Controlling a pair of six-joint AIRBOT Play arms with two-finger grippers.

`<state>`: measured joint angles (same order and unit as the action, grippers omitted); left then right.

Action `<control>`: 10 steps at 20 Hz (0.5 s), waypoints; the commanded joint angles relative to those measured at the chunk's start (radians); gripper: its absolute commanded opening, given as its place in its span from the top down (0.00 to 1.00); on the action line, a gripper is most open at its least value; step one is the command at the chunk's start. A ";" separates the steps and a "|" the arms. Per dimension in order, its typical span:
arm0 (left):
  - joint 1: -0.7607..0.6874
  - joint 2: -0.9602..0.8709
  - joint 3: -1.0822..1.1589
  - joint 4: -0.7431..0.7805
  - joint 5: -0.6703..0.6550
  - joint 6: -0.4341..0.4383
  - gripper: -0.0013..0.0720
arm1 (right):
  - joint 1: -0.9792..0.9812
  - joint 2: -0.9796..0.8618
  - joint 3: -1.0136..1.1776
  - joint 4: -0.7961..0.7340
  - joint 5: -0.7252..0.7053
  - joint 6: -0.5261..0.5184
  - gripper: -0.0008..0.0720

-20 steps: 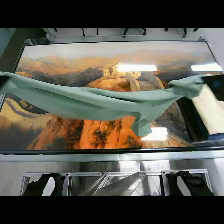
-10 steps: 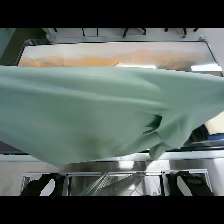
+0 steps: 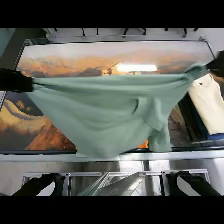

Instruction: Fold the shirts.

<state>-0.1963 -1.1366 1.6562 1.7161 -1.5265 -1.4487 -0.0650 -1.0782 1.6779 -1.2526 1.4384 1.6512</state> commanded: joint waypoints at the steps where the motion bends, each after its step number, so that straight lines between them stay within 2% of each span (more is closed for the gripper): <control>1: -0.013 -0.197 -0.130 0.047 0.147 0.039 0.97 | 0.129 -0.094 -0.340 0.079 -0.371 0.021 0.96; 3: 0.011 -0.309 -0.129 0.042 0.219 0.023 0.97 | 0.213 -0.159 -0.462 0.080 -0.609 0.000 0.96; 7: 0.062 -0.446 -0.129 0.037 0.280 -0.073 0.97 | 0.332 -0.324 -0.486 0.106 -1.012 -0.082 0.96; 10: 0.105 -0.482 -0.129 -0.051 0.282 -0.077 0.97 | 0.361 -0.411 -0.486 0.178 -1.202 -0.081 0.95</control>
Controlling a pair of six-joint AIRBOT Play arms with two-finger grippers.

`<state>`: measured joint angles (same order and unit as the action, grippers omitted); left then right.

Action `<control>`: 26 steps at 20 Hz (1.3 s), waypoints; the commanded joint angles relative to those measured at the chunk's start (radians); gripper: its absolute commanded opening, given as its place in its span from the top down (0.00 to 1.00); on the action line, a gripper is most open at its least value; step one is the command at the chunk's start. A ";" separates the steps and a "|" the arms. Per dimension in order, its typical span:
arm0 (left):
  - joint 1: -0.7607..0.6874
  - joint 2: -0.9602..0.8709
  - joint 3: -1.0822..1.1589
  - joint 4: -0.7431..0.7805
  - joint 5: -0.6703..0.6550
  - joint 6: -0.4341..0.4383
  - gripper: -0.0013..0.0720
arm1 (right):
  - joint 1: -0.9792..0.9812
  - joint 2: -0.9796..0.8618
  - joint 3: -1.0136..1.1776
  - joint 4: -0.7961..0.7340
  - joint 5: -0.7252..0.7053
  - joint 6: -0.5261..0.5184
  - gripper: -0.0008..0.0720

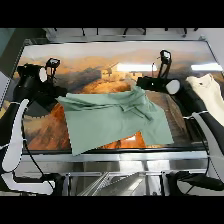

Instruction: Fold the shirts.

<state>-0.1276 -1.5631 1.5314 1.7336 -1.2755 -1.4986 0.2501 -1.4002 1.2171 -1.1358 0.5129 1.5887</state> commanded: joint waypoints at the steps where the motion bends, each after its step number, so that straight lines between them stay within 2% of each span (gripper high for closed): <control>1: 0.050 -0.058 -0.004 -0.096 0.030 -0.027 0.97 | 0.045 -0.105 -0.025 0.064 -0.299 -0.018 0.86; 2: 0.061 -0.056 -0.004 -0.112 0.027 -0.027 0.85 | 0.038 -0.111 -0.025 0.063 -0.296 -0.019 0.37; 3: 0.072 -0.048 -0.004 -0.111 0.014 -0.029 0.42 | 0.026 -0.107 -0.024 0.060 -0.284 -0.024 0.02; 4: 0.088 -0.034 -0.004 -0.113 -0.008 -0.038 0.13 | 0.007 -0.090 -0.021 0.055 -0.235 -0.038 0.02; 7: 0.154 0.061 -0.029 -0.150 -0.120 -0.053 0.14 | -0.099 0.027 -0.018 0.026 0.042 -0.100 0.02; 9: 0.208 0.164 -0.154 -0.224 -0.173 -0.042 0.14 | -0.181 0.121 -0.018 0.026 0.267 -0.101 0.02; 12: 0.315 0.298 -0.460 -0.467 -0.217 0.016 0.14 | -0.237 0.238 -0.019 0.026 0.467 -0.156 0.02; 15: 0.423 0.365 -0.739 -0.661 -0.176 0.101 0.14 | -0.229 0.311 -0.019 0.072 0.540 -0.170 0.02; 19: 0.491 0.369 -0.925 -0.686 -0.122 0.195 0.14 | -0.217 0.332 -0.019 0.214 0.555 -0.180 0.02; 21: 0.491 0.369 -0.970 -0.717 -0.080 0.227 0.14 | -0.209 0.332 -0.019 0.224 0.554 -0.180 0.02; 26: 0.406 0.361 -1.014 -0.769 0.006 0.245 0.14 | -0.209 0.332 -0.019 0.225 0.554 -0.179 0.02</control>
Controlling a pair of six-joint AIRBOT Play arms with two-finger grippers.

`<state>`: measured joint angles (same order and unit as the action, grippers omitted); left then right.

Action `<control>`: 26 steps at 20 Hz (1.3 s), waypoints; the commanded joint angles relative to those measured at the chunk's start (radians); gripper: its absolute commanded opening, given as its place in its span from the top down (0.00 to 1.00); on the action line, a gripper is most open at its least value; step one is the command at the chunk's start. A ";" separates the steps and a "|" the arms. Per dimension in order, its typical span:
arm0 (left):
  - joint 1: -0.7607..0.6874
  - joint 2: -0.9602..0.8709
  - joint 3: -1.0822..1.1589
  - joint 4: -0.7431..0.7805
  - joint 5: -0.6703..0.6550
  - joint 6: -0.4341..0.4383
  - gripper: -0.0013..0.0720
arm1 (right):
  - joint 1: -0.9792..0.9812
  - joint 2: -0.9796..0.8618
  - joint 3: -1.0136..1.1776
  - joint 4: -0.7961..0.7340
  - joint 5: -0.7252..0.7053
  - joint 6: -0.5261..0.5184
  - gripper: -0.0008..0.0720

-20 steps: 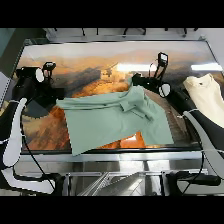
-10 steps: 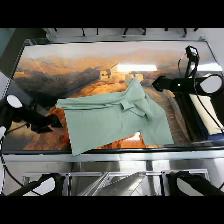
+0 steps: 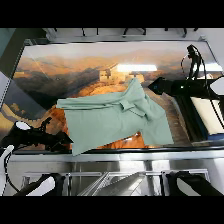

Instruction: Fold the shirts.

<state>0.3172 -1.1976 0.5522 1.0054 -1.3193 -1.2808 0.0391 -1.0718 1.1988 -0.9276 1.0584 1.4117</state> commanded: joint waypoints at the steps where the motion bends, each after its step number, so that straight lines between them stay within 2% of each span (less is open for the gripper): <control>1: -0.067 -0.021 -0.032 -0.045 0.048 0.027 0.14 | 0.002 0.003 0.000 0.017 0.008 -0.002 0.02; 5: -0.158 -0.142 -0.011 -0.100 0.047 0.032 0.15 | 0.002 0.003 0.000 0.016 0.005 -0.002 0.02; 6: -0.174 -0.161 0.007 -0.108 0.047 0.032 0.26 | 0.002 0.003 0.000 0.016 0.005 -0.003 0.02; 7: -0.186 -0.167 0.031 -0.110 0.045 0.032 0.67 | 0.002 0.003 0.000 0.015 0.005 -0.003 0.02; 8: -0.194 -0.160 0.055 -0.107 0.035 0.038 0.96 | 0.001 0.003 0.000 0.011 0.005 -0.003 0.02; 10: -0.188 -0.112 0.106 -0.087 0.001 0.036 0.97 | -0.006 0.002 0.000 -0.002 0.045 -0.002 0.02; 13: -0.149 0.005 0.203 0.087 -0.106 -0.103 0.97 | -0.056 -0.024 -0.002 -0.063 0.237 -0.024 0.02; 15: -0.110 0.082 0.260 0.247 -0.143 -0.197 0.97 | -0.125 -0.059 -0.026 -0.127 0.257 -0.038 0.02; 17: -0.058 0.125 0.286 0.311 -0.145 -0.261 0.97 | -0.219 -0.117 -0.067 -0.051 0.257 -0.061 0.02; 19: -0.006 0.113 0.286 0.311 -0.164 -0.265 0.97 | -0.288 -0.191 -0.110 0.032 0.259 -0.107 0.03; 21: 0.027 0.065 0.286 0.307 -0.186 -0.251 0.97 | -0.322 -0.261 -0.140 0.023 0.259 -0.130 0.03; 24: 0.032 -0.003 0.286 0.272 -0.201 -0.182 0.97 | -0.335 -0.362 -0.175 0.024 0.259 -0.174 0.03; 26: 0.032 -0.029 0.286 0.259 -0.201 -0.182 0.97 | -0.332 -0.434 -0.176 0.031 0.255 -0.200 0.03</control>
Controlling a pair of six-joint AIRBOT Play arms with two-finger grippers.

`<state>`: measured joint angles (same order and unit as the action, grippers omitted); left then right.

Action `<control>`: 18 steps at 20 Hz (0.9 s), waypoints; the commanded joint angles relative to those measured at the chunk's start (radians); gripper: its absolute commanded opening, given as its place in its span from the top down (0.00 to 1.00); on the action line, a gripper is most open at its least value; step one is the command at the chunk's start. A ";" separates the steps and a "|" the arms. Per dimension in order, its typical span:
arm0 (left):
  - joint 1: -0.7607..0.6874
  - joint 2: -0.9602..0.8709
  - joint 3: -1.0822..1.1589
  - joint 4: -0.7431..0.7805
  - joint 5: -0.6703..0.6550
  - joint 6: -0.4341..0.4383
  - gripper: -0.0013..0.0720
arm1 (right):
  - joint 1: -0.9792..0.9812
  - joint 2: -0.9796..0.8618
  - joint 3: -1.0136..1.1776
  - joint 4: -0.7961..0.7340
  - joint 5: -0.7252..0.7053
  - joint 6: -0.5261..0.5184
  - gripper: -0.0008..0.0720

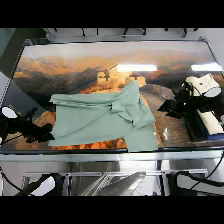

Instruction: Fold the shirts.

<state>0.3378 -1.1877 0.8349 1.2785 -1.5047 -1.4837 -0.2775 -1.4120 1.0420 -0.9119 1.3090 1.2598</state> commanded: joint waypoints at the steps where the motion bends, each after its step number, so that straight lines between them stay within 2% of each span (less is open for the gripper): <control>1: 0.011 -0.046 0.003 -0.022 -0.016 0.020 0.97 | -0.016 -0.131 -0.019 0.035 -0.003 -0.066 0.03; 7: 0.011 -0.047 0.004 -0.024 -0.021 0.020 0.97 | 0.036 -0.260 -0.019 0.150 -0.021 -0.140 0.04; 8: 0.011 -0.047 0.004 -0.024 -0.024 0.020 0.97 | 0.053 -0.265 -0.019 0.157 -0.027 -0.151 0.11; 9: 0.011 -0.047 0.004 -0.024 -0.027 0.020 0.97 | 0.070 -0.265 -0.019 0.156 -0.046 -0.153 0.42; 10: 0.011 -0.047 0.006 -0.024 -0.034 0.021 0.97 | 0.079 -0.264 -0.019 0.162 -0.053 -0.154 0.86; 11: 0.011 -0.046 0.015 -0.024 -0.047 0.021 0.97 | 0.081 -0.258 -0.019 0.162 -0.050 -0.153 0.96; 14: 0.011 0.013 0.101 -0.024 -0.072 0.028 0.97 | 0.078 -0.150 -0.019 0.067 0.006 -0.136 0.96; 16: 0.008 0.096 0.171 -0.040 -0.077 0.000 0.97 | 0.080 0.000 -0.019 -0.042 0.039 -0.068 0.96; 18: -0.010 0.187 0.211 -0.085 -0.103 -0.003 0.97 | 0.082 0.189 -0.019 -0.072 0.053 0.004 0.96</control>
<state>0.3412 -1.0992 0.9821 1.2350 -1.5810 -1.4696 -0.1993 -1.4178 1.0222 -0.8925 1.3308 1.1744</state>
